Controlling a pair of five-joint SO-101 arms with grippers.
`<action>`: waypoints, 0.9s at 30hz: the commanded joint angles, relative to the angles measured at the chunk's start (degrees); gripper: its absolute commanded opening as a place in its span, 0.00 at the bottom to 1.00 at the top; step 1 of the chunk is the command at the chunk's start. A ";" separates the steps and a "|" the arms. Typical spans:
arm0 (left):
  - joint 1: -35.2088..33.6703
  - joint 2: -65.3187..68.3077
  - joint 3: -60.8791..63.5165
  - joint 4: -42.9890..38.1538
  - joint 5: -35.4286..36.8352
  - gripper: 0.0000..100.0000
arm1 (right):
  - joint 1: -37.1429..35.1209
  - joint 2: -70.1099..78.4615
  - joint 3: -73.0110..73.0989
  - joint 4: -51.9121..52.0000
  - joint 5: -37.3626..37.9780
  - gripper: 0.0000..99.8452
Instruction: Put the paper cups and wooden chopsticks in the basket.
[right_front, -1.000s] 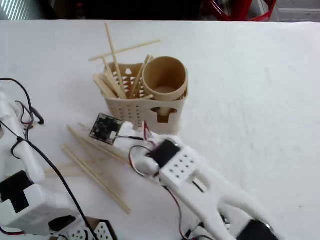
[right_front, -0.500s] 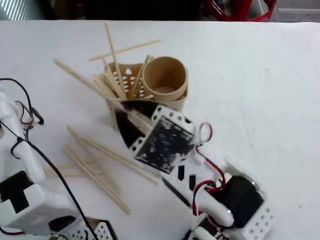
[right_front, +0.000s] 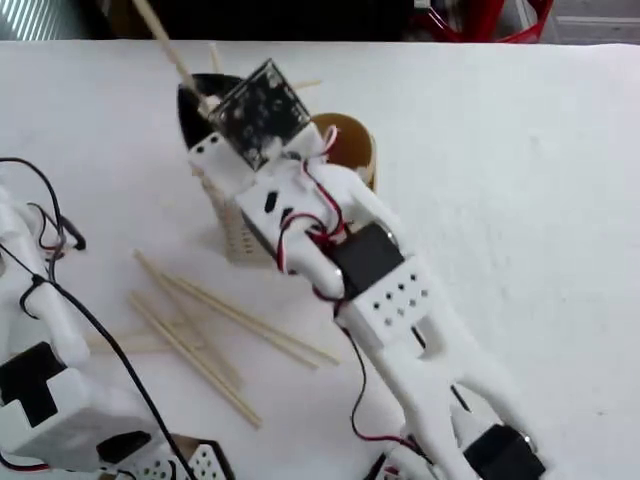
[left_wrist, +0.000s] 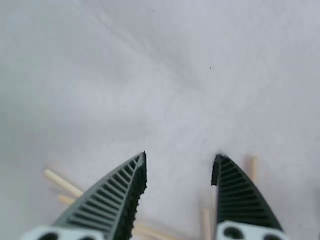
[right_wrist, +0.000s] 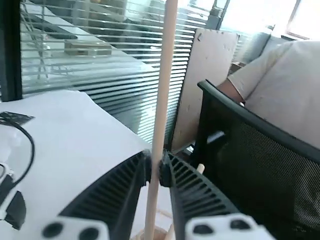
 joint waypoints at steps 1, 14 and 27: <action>-0.40 -0.22 -0.97 -0.79 0.35 0.22 | 2.68 1.71 -2.64 -1.54 -5.54 0.02; -0.31 -0.22 -1.05 -0.79 0.26 0.22 | 3.82 4.62 -2.55 1.80 -8.00 0.24; -3.91 -0.75 -18.46 10.55 -30.07 0.22 | 4.09 -9.63 -1.32 41.63 -0.44 0.02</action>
